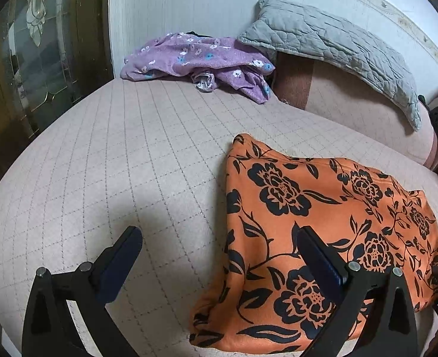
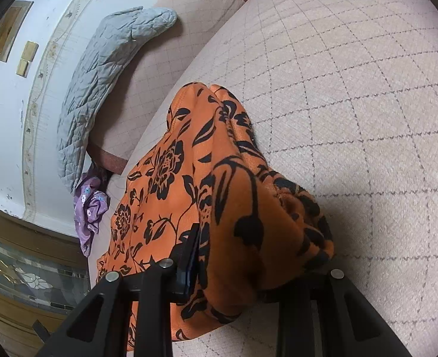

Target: Fold small clothes

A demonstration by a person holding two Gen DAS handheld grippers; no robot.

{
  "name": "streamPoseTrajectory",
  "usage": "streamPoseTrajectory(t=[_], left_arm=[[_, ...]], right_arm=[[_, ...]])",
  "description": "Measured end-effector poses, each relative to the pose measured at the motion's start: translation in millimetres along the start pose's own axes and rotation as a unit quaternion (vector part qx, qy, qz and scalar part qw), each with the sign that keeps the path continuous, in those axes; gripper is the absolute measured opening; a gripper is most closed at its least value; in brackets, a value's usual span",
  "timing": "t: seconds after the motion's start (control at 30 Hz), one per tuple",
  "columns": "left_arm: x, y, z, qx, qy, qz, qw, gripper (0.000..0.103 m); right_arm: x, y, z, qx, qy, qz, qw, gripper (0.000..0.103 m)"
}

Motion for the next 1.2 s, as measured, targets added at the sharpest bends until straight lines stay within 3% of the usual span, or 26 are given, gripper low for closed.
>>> streamPoseTrajectory(t=[0.33, 0.47, 0.6, 0.73, 0.87, 0.97, 1.13, 1.2], left_arm=[[-2, 2, -1, 0.002, -0.004, -0.006, 1.0000, 0.103], [-11, 5, -11, 0.011, -0.021, -0.032, 0.9992, 0.103], [-15, -1, -46, 0.066, -0.043, -0.042, 0.9960, 0.103], [-12, -3, -90, 0.139, -0.068, -0.048, 0.9867, 0.103], [-7, 1, -128, 0.197, -0.085, -0.053, 0.9752, 0.103], [1, 3, -153, 0.232, -0.096, -0.053, 0.9666, 0.103], [16, 4, -183, 0.266, -0.106, -0.038, 0.9573, 0.103], [16, 4, -184, 0.265, -0.097, -0.038, 0.9587, 0.103]], right_arm=[[7, 0, -12, 0.031, 0.010, 0.017, 0.999, 0.031], [16, 2, -30, 0.068, 0.019, 0.031, 0.997, 0.031], [27, 10, -69, 0.130, 0.022, 0.045, 0.990, 0.031], [27, 27, -131, 0.200, 0.015, 0.044, 0.979, 0.031], [21, 66, -205, 0.270, -0.025, 0.024, 0.962, 0.030], [6, 120, -258, 0.309, -0.069, -0.022, 0.948, 0.022], [-37, 215, -290, 0.371, -0.076, -0.096, 0.921, 0.022], [-47, 230, -279, 0.336, -0.077, -0.133, 0.929, 0.022]])
Point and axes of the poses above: each gripper's, at about its wrist camera, not at the fingertips, and x roughly against the way its jaws point, z to its right, y to its underside, the point moved 9 cm from there along -x, roughly the way its jaws point
